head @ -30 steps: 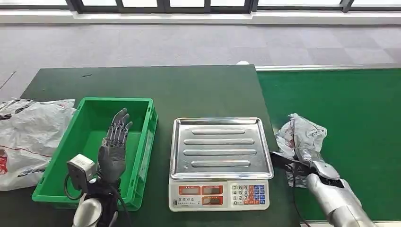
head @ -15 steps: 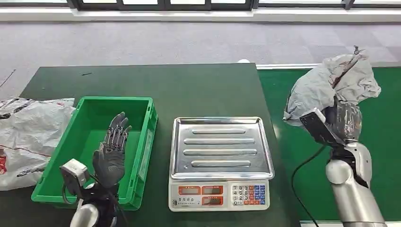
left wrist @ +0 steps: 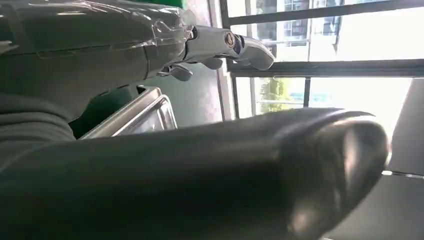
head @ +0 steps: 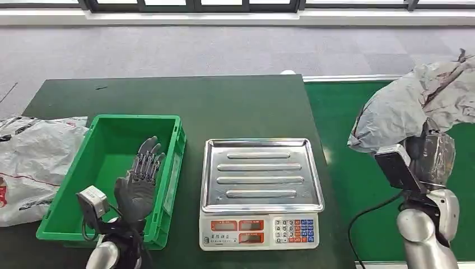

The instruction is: Moved the parcel from conveyor to table for the left to box.

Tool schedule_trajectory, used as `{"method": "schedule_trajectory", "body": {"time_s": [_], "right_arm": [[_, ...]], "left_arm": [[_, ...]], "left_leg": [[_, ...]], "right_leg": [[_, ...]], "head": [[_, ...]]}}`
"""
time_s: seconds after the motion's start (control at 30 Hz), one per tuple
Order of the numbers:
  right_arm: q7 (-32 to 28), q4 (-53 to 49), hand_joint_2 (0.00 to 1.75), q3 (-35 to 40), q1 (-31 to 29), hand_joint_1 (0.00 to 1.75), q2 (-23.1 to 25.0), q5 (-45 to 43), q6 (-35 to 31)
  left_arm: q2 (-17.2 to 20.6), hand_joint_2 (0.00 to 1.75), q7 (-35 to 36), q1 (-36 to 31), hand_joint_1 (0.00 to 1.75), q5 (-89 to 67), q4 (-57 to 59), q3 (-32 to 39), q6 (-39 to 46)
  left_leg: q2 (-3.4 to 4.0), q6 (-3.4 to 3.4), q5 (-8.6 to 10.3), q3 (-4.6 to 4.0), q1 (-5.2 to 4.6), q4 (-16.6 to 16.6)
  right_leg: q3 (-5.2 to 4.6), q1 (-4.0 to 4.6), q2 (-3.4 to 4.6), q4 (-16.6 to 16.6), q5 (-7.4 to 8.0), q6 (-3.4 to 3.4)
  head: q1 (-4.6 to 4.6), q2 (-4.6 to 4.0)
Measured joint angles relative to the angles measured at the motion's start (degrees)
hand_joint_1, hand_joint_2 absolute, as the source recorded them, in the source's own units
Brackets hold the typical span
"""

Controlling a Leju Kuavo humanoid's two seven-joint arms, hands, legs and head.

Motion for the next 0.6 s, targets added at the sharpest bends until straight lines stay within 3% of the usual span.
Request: {"method": "schedule_trajectory", "body": {"time_s": [0.1,0.17,0.27,0.43,0.47,0.6], "right_arm": [[-0.2,-0.4,1.75,-0.3,0.1,1.75,0.2,-0.2,0.0],[-2.8,-0.4,1.75,-0.4,-0.2,1.75,0.5,-1.3,0.9],[-4.8,0.9,1.75,2.2,-3.7,1.75,3.0,0.1,5.3],[-3.7,10.1,1.75,15.0,-9.9,1.75,9.3,0.3,10.7],[-3.7,11.9,1.75,17.9,-10.7,1.75,10.4,-0.6,11.8],[-2.8,17.2,1.75,27.1,-12.4,1.75,15.2,-3.7,15.6]], "left_arm": [[0.0,0.0,0.0,0.0,0.0,0.0,0.2,0.0,0.0],[0.0,0.0,-0.1,-0.2,0.0,-0.4,0.3,0.0,0.2],[-0.2,0.0,-1.7,-1.8,0.0,-4.7,0.7,0.0,5.6],[-0.3,0.0,-0.8,-3.5,0.0,-4.8,1.3,-2.2,14.1],[-0.3,0.0,-0.6,-3.9,0.0,-4.8,1.5,-2.7,15.0],[-0.6,0.0,0.8,-6.4,0.0,-2.3,2.3,-4.0,15.1]], "left_leg": [[0.0,0.0,0.0,-0.01,0.0,0.0],[0.0,0.0,-0.01,-0.54,0.02,0.0],[0.34,-0.02,-0.02,-0.52,0.03,0.0],[0.41,-0.27,0.18,-0.44,0.15,0.0],[0.38,-0.29,0.27,-0.06,0.16,0.0],[-0.02,-0.46,0.49,-0.22,0.21,0.0]], "right_leg": [[0.0,0.0,0.0,0.0,0.0,0.0],[0.06,-0.01,-0.02,0.0,-0.01,0.0],[-0.02,-0.01,0.13,0.0,0.05,-0.09],[-0.1,0.13,0.25,0.1,0.16,-0.25],[-0.19,0.15,0.24,0.1,0.2,-0.31],[-0.29,0.21,0.0,0.2,0.31,-0.38]], "head": [[0.0,0.0],[0.0,0.0],[0.0,0.0],[-0.02,0.0],[-0.02,0.0],[0.0,0.0]]}}
